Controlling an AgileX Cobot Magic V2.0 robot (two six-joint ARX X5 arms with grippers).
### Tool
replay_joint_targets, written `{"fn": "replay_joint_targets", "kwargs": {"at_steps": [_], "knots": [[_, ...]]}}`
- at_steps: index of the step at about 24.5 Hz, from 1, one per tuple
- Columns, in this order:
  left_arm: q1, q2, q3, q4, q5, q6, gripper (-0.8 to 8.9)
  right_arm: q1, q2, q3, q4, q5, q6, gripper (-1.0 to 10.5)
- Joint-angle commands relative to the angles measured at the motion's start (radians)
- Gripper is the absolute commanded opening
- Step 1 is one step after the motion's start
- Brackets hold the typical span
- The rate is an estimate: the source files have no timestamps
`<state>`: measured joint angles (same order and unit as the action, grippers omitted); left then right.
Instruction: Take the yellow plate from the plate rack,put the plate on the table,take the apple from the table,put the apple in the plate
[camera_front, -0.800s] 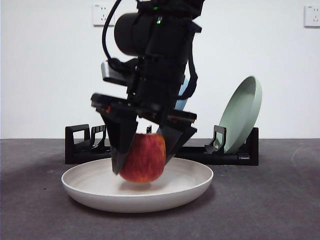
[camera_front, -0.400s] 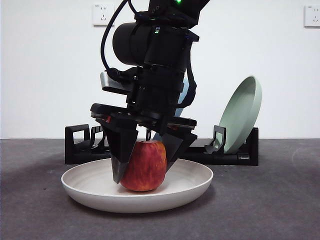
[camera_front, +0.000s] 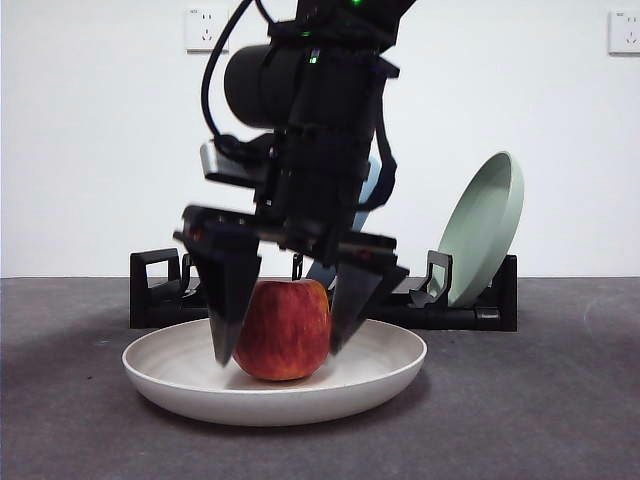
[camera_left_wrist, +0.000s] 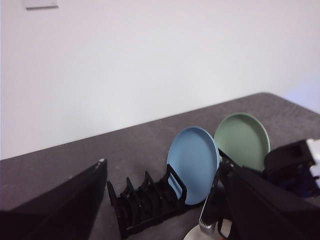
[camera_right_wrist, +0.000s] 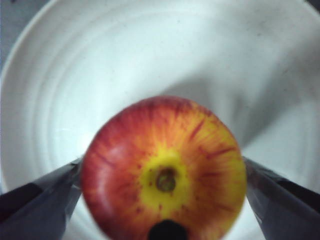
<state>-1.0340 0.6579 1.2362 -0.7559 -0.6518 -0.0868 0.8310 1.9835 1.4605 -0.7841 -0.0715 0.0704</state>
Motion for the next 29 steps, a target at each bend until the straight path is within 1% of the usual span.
{"fn": "replay_joint_targets", "kwargs": {"at_steps": [1,6,10,13,14,15,17,18,19,20,23,27,28,29], "knots": [[0.002,0.028,-0.003,0.002,-0.002,0.009,3.76,0.002,-0.074,0.01,-0.004,0.0,-0.001,5.1],[0.002,0.103,-0.003,0.003,-0.002,0.01,3.74,-0.014,-0.21,0.01,-0.008,0.009,-0.001,5.0],[0.002,0.184,-0.003,0.003,-0.001,0.019,3.73,-0.037,-0.341,0.01,-0.013,0.057,-0.002,5.0],[0.003,0.253,-0.003,0.004,0.001,0.053,3.6,-0.063,-0.435,0.01,-0.014,0.087,-0.01,4.9],[0.004,0.274,-0.003,0.005,0.005,0.069,3.17,-0.072,-0.462,0.01,-0.016,0.096,-0.013,4.6],[0.005,0.297,-0.003,0.005,0.007,0.088,2.47,-0.084,-0.492,0.01,-0.021,0.108,-0.017,4.0],[0.01,0.338,-0.003,0.006,0.023,0.121,1.03,-0.106,-0.543,0.01,-0.034,0.123,-0.03,2.6],[0.015,0.358,-0.003,0.008,0.039,0.141,0.3,-0.117,-0.567,0.01,-0.041,0.135,-0.039,1.7],[0.022,0.377,-0.003,0.008,0.061,0.149,-0.22,-0.13,-0.587,0.01,-0.05,0.145,-0.047,0.9],[0.037,0.402,-0.003,0.013,0.097,0.164,-0.09,-0.152,-0.618,0.01,-0.071,0.158,-0.049,-0.1],[0.136,0.45,-0.003,0.014,0.252,0.204,-0.09,-0.227,-0.673,0.009,-0.132,0.15,-0.065,-0.2],[0.361,0.459,-0.006,0.015,0.457,0.208,-0.09,-0.303,-0.717,-0.021,-0.15,0.145,-0.073,-0.2],[0.421,0.457,-0.006,0.013,0.507,0.208,-0.09,-0.317,-0.728,-0.041,-0.134,0.121,-0.075,-0.2],[0.481,0.455,-0.006,0.014,0.562,0.208,-0.09,-0.329,-0.742,-0.069,-0.108,0.078,-0.078,-0.2]]}}
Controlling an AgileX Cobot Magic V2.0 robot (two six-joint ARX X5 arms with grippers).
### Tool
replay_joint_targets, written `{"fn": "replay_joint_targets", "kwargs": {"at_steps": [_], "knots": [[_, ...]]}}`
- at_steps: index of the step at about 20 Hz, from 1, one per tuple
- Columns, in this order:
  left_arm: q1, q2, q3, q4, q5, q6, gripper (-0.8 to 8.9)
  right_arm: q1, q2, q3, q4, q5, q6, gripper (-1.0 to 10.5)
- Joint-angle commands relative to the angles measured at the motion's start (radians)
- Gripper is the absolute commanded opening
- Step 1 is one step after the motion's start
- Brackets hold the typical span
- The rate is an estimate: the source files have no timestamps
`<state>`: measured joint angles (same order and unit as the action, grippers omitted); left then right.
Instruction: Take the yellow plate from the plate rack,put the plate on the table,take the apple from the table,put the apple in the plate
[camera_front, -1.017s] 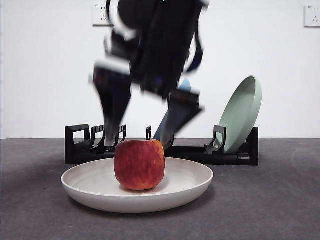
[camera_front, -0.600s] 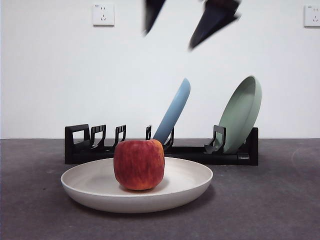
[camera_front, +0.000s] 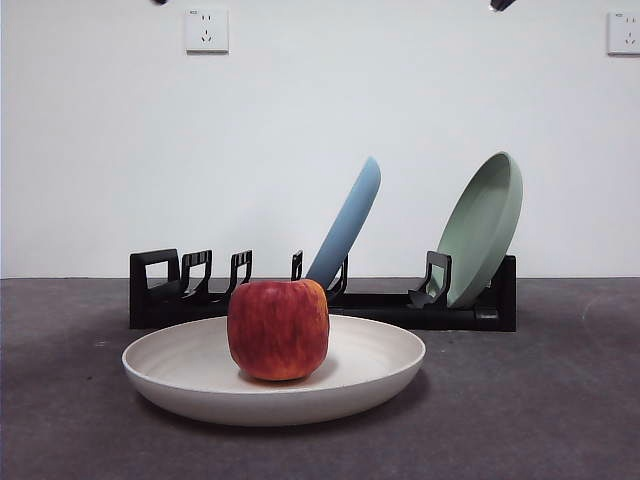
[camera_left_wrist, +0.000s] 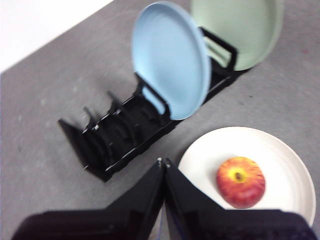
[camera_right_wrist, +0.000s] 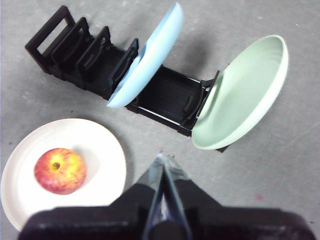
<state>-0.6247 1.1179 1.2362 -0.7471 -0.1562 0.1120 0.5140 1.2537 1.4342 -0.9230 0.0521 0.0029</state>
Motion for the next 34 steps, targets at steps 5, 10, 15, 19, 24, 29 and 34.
{"fn": "replay_joint_targets", "kwargs": {"at_steps": [5,10,15,19,24,29,34], "knots": [[0.262,-0.064,-0.079,0.052,0.22,0.005,-0.09,-0.03,-0.13,-0.293,0.25,-0.079,0.0,-0.2],[0.313,-0.269,-0.352,0.226,0.216,-0.064,-0.09,-0.029,-0.289,-0.589,0.429,-0.079,0.065,-0.2],[0.312,-0.511,-0.676,0.372,0.209,-0.156,-0.09,-0.029,-0.44,-0.847,0.594,-0.072,0.112,-0.2],[0.312,-0.613,-0.762,0.415,0.211,-0.17,-0.09,-0.03,-0.468,-0.904,0.625,-0.052,0.108,-0.2],[0.312,-0.6,-0.76,0.394,0.211,-0.172,-0.03,-0.03,-0.469,-0.904,0.624,-0.046,0.12,-0.2],[0.312,-0.59,-0.76,0.394,0.211,-0.172,-0.03,-0.03,-0.47,-0.904,0.624,-0.046,0.12,-0.2],[0.325,-0.655,-0.76,0.355,0.209,-0.142,-0.03,-0.03,-0.47,-0.904,0.624,-0.046,0.12,-0.2]]}}
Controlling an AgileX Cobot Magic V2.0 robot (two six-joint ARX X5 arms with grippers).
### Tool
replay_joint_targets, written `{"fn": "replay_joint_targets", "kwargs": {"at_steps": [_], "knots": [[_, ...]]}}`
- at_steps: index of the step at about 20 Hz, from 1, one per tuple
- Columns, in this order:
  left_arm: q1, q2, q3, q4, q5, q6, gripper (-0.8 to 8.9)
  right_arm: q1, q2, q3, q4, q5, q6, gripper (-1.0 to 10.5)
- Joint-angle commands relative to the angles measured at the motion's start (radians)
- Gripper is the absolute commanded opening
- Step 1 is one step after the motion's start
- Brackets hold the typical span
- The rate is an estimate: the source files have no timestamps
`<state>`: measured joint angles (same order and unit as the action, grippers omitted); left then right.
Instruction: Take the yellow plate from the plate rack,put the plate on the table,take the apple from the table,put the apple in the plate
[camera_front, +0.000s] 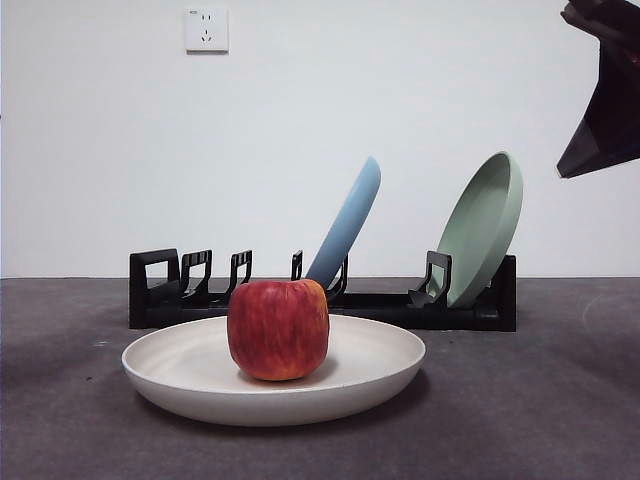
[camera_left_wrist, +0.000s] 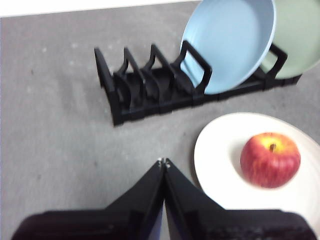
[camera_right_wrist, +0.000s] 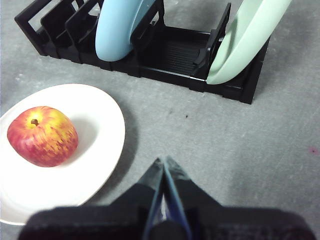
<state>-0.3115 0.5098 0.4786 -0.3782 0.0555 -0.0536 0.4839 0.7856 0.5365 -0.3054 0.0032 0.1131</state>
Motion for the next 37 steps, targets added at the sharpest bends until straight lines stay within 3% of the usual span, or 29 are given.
{"fn": "replay_joint_targets", "kwargs": {"at_steps": [1,6,12,19,22,37], "knots": [[0.029,-0.085,-0.002,-0.023,0.0,0.064,-0.03,0.0,-0.002,-0.006,0.006,0.003,0.01,-0.2],[0.167,-0.281,-0.053,0.038,0.002,0.128,-0.03,0.0,-0.002,-0.006,0.006,0.003,0.01,-0.2],[0.27,-0.407,-0.293,0.214,0.004,0.132,-0.03,0.0,-0.002,-0.006,0.006,0.003,0.01,-0.2],[0.281,-0.488,-0.47,0.257,0.001,0.094,-0.03,0.0,-0.002,-0.006,0.006,0.003,0.01,-0.2],[0.281,-0.508,-0.476,0.191,-0.003,0.083,-0.03,0.0,-0.002,-0.006,0.006,0.003,0.01,-0.2],[0.28,-0.508,-0.476,0.199,-0.002,0.076,-0.03,0.0,-0.002,-0.006,0.006,0.003,0.01,-0.2]]}}
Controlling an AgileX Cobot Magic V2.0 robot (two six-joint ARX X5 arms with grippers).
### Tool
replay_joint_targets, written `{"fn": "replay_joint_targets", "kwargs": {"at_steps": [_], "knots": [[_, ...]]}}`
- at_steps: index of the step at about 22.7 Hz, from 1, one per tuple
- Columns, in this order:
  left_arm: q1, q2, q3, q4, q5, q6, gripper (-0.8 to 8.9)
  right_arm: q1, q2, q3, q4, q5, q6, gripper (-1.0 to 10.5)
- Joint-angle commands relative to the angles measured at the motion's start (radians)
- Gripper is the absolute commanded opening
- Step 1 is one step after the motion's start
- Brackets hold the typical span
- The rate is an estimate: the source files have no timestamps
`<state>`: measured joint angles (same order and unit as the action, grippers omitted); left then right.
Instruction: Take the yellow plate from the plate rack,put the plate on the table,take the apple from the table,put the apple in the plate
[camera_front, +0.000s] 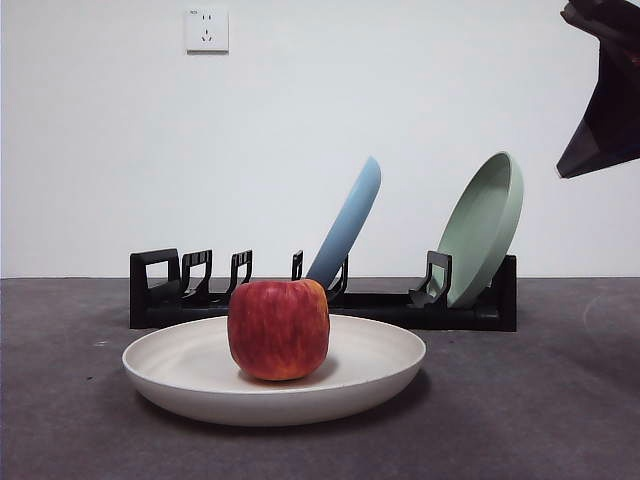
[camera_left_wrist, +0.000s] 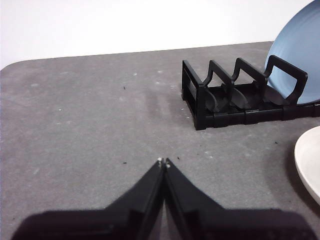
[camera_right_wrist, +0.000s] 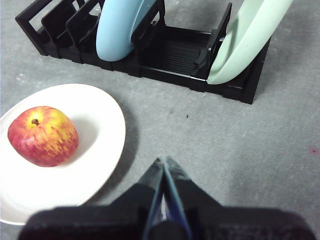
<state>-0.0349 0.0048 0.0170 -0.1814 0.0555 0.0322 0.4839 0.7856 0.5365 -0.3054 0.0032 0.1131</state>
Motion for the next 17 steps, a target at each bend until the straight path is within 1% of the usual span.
{"fn": "replay_joint_targets", "kwargs": {"at_steps": [1,3,6,8,9,10,14,15,17], "knots": [[0.004,-0.003,-0.014,0.002,-0.002,-0.01,-0.03,0.0,-0.002,-0.006,0.006,0.003,0.01,-0.2],[0.004,-0.003,-0.014,0.002,-0.002,-0.01,-0.03,0.001,-0.006,-0.006,0.002,0.003,0.01,-0.2],[0.004,-0.003,-0.014,0.002,-0.002,-0.01,-0.03,-0.001,-0.103,-0.006,-0.048,0.004,0.005,-0.2],[0.004,-0.003,-0.014,0.002,-0.002,-0.01,-0.03,-0.032,-0.19,-0.008,-0.048,0.005,-0.083,-0.2],[0.004,-0.003,-0.014,0.002,-0.002,-0.01,-0.03,-0.07,-0.251,-0.012,-0.046,0.002,-0.12,-0.2],[0.004,-0.003,-0.014,0.002,-0.002,-0.01,-0.03,-0.108,-0.303,-0.015,-0.046,0.001,-0.131,-0.2],[0.004,-0.003,-0.014,0.002,-0.002,-0.01,-0.03,-0.293,-0.506,-0.064,-0.005,-0.006,-0.141,-0.2],[0.004,-0.003,-0.014,0.002,-0.002,-0.01,-0.03,-0.335,-0.549,-0.096,0.038,-0.029,-0.142,-0.2],[0.004,-0.003,-0.014,0.002,-0.002,-0.01,-0.03,-0.416,-0.636,-0.184,0.127,-0.151,-0.143,-0.2]]}}
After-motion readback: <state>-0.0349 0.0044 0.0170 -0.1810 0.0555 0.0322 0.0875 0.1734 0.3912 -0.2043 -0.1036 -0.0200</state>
